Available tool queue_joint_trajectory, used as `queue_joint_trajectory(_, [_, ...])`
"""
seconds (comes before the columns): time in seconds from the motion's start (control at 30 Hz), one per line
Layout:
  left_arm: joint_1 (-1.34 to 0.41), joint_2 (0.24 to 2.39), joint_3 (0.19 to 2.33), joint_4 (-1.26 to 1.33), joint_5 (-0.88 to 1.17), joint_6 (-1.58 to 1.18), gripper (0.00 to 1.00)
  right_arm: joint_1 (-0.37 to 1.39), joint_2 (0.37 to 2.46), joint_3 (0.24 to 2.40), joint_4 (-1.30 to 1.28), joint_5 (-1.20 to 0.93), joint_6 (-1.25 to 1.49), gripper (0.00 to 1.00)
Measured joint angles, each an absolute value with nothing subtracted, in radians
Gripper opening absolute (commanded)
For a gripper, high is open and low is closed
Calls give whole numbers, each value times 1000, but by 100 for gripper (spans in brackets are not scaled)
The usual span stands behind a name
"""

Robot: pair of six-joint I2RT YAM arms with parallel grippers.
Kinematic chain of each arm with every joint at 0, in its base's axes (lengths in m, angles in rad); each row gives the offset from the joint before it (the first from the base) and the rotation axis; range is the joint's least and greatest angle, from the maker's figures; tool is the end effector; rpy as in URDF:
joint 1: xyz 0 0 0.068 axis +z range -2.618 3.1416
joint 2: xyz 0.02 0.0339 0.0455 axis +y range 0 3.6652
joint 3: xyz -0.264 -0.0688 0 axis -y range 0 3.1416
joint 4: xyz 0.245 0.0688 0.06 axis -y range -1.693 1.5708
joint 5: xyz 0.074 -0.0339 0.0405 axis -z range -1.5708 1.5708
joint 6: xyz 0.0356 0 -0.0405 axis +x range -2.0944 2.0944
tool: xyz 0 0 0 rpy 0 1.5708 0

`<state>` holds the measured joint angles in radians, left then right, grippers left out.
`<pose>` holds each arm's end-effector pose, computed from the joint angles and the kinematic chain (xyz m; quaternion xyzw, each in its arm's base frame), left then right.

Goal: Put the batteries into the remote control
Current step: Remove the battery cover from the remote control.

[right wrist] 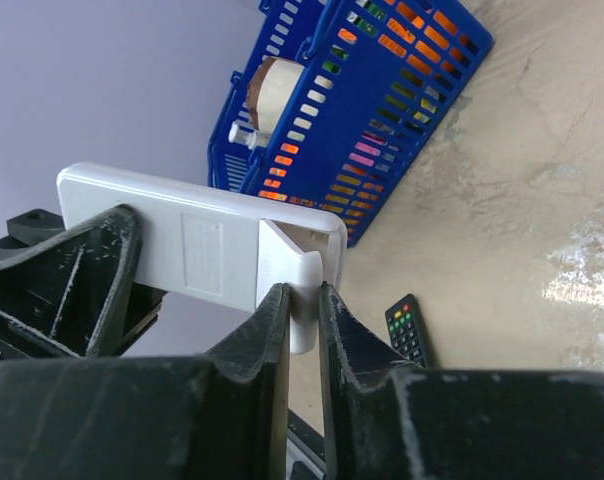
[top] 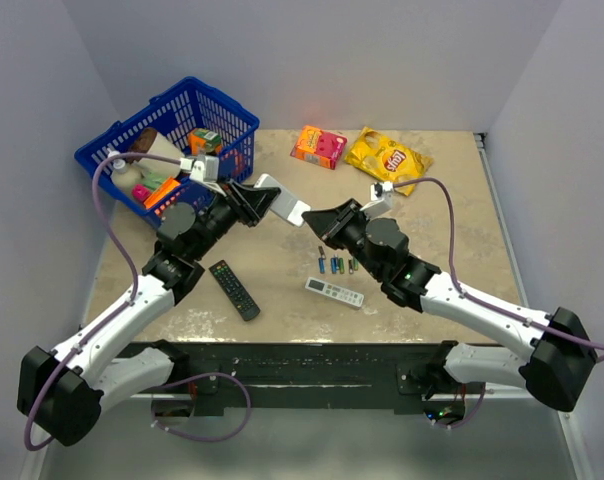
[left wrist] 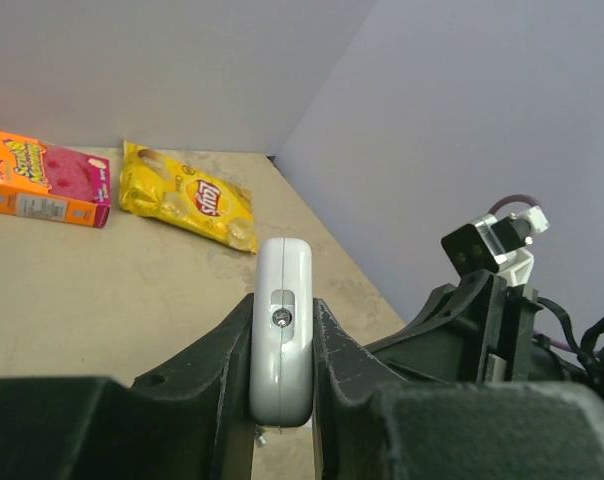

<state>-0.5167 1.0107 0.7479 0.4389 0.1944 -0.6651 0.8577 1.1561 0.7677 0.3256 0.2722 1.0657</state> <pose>0.2045 -0.1241 0.3505 0.0268 0.6429 -0.4768 0.5988 0.1846 0.1988 0.3111 0.1674 0.7087 0.4997 0.4691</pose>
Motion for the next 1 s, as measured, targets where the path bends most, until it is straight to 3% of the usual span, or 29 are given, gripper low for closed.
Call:
queue_joint_trajectory(0.3, [-519,984,707,442,149,-633,0,858,1165,759,319,271,1081,0])
queue_joint_trajectory(0.77, [-526,955,630,418,-82,-748,0,805,1073,570,398,279,1015,0])
queue_joint_trajectory(1.0, [-512,995,628,302,-141,-816,0,684,971,564,245,278,845,0])
